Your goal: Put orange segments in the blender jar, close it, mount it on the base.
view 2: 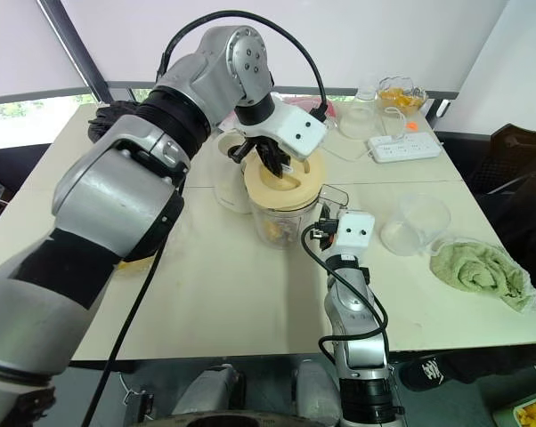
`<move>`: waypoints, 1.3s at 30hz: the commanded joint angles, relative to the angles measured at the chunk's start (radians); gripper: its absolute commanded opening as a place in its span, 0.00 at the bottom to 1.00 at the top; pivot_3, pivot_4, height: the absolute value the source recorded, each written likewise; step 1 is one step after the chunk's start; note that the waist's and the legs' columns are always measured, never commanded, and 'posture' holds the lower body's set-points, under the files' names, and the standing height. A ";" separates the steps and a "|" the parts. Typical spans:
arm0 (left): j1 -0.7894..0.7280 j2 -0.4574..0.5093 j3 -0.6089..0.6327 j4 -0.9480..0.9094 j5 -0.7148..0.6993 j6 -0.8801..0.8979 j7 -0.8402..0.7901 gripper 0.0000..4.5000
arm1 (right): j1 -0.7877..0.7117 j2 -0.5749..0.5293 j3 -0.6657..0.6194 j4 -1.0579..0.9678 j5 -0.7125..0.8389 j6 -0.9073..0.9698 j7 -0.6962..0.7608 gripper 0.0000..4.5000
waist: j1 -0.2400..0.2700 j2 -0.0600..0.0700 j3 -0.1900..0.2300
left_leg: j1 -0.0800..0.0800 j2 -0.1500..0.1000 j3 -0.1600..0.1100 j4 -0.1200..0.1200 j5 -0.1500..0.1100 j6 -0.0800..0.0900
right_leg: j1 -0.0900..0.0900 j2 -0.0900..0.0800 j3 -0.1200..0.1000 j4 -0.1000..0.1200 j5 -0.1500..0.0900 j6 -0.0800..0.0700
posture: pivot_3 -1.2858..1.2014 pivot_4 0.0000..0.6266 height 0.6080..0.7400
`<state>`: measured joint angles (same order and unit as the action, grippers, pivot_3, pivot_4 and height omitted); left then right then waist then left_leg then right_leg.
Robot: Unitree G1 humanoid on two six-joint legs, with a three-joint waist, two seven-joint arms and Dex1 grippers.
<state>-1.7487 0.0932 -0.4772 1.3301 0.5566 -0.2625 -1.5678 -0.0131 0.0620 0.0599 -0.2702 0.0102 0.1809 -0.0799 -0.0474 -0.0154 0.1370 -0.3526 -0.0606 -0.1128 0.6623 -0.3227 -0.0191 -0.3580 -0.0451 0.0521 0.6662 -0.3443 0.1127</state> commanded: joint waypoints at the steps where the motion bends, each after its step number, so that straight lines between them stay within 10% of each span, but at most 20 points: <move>1: 0.086 0.027 -0.096 0.076 0.112 0.042 -0.021 0.05 | 0.032 0.061 0.084 -0.104 0.029 -0.063 0.017 0.23 | -0.001 0.000 0.000 | 0.000 0.000 0.000 0.000 0.000 0.000 | 0.000 0.000 0.000 0.000 0.000 0.000 | 0.52 0.24 1.00; 20: 0.134 -0.045 -0.146 0.091 0.084 0.055 -0.047 0.05 | 0.166 0.061 0.202 -0.231 -0.049 -0.050 -0.144 0.23 | 0.006 0.003 -0.010 | 0.003 -0.002 -0.002 -0.001 -0.001 0.002 | 0.003 -0.001 0.000 -0.003 0.000 0.000 | 0.52 0.24 1.00; 39: 0.102 -0.057 0.054 0.098 -0.148 0.529 -0.047 0.05 | 0.083 0.022 0.175 -0.168 -0.033 -0.037 -0.100 0.23 | 0.008 0.005 -0.009 | -0.002 -0.004 -0.003 -0.001 -0.001 0.002 | -0.003 -0.001 0.000 -0.003 0.000 0.000 | 0.52 0.24 1.00</move>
<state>-1.7152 0.0554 -0.4348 1.3388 0.4305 0.1536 -1.6118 0.0819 0.0537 0.1506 -0.3647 -0.0456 0.1909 -0.2408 -0.0390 -0.0108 0.1282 -0.3558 -0.0648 -0.1161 0.6609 -0.3241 -0.0171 -0.3613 -0.0469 0.0520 0.6633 -0.3445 0.1128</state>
